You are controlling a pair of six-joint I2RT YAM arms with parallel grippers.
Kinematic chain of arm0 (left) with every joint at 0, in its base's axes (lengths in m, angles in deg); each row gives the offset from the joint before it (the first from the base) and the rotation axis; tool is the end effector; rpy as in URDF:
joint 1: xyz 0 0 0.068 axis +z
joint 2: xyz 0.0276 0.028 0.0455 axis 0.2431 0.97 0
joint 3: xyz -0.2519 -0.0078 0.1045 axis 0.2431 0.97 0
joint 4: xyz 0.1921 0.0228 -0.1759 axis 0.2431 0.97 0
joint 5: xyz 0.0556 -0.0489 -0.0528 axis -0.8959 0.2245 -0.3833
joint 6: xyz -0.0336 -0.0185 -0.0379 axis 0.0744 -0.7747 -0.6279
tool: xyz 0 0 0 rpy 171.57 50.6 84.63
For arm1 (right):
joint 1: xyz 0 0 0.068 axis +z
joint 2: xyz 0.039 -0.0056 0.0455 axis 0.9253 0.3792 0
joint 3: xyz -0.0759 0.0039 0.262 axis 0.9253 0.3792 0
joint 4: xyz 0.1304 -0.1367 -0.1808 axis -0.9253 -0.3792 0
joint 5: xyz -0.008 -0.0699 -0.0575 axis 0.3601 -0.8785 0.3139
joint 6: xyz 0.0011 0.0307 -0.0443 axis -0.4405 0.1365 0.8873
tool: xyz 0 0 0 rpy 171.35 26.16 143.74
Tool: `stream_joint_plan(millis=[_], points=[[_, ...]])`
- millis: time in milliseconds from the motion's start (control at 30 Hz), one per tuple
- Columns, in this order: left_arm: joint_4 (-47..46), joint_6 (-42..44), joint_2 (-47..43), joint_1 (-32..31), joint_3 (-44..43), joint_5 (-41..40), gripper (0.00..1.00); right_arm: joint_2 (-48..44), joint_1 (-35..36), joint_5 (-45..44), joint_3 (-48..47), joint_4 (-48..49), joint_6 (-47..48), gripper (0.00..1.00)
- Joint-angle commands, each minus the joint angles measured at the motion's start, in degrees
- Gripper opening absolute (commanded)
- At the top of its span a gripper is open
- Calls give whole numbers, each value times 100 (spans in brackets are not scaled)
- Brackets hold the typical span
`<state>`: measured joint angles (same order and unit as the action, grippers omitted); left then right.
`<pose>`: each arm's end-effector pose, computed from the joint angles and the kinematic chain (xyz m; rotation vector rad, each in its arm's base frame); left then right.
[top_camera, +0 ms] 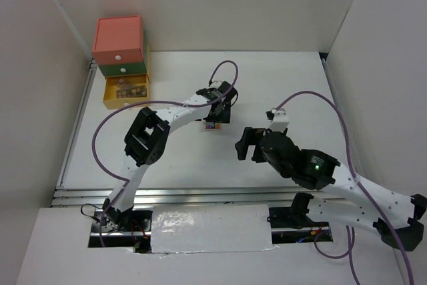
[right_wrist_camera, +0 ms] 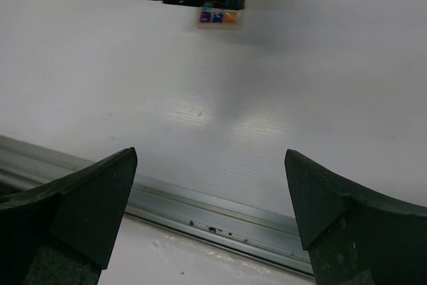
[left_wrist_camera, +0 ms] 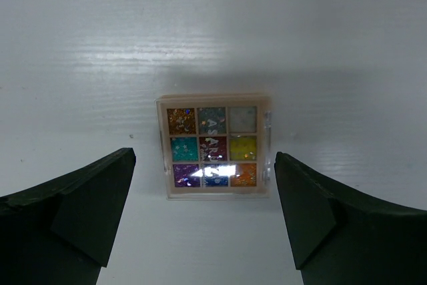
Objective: Organize the makeup
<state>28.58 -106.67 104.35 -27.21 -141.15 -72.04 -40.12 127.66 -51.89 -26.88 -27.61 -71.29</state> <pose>0.3750 -0.3093 0.1986 -0.1069 2.4628 -0.0238 0.0908 0.1205 0.3285 -0.0243 2.0864 0.5137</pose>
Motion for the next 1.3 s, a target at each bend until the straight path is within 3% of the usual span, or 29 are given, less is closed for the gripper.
stream_joint_plan(millis=[0,200,500,567,667,700,800,833,900,967,1100,1267], points=[[-9,-138,-85,-65,191,-19,100,392,-201,-516,27,-49,-273,100],[-141,-191,117,-56,243,175,99,393,-659,107,273,557,60,100],[-159,-428,398,-47,235,316,99,446,-677,485,405,716,201,100],[-132,-490,442,-30,340,289,94,402,-686,521,414,742,227,100],[-229,-499,407,49,568,342,70,349,-686,573,405,769,254,100],[-264,-499,355,137,734,342,56,305,-677,626,396,786,280,100],[-746,-490,-415,287,1017,517,32,156,-686,723,379,821,333,100],[-965,-490,-680,287,1713,604,32,112,-694,740,405,830,342,100],[-1598,-481,-1269,1066,2366,798,28,6,-694,775,423,874,377,100],[-2142,-499,-2121,1436,2685,947,28,-38,-721,863,475,970,473,100],[-2998,-806,-3281,2735,3450,1948,28,-20,-765,1144,537,1138,553,100],[-3525,-1455,-4047,3729,3846,1643,32,15,-791,1338,572,1243,623,100]])
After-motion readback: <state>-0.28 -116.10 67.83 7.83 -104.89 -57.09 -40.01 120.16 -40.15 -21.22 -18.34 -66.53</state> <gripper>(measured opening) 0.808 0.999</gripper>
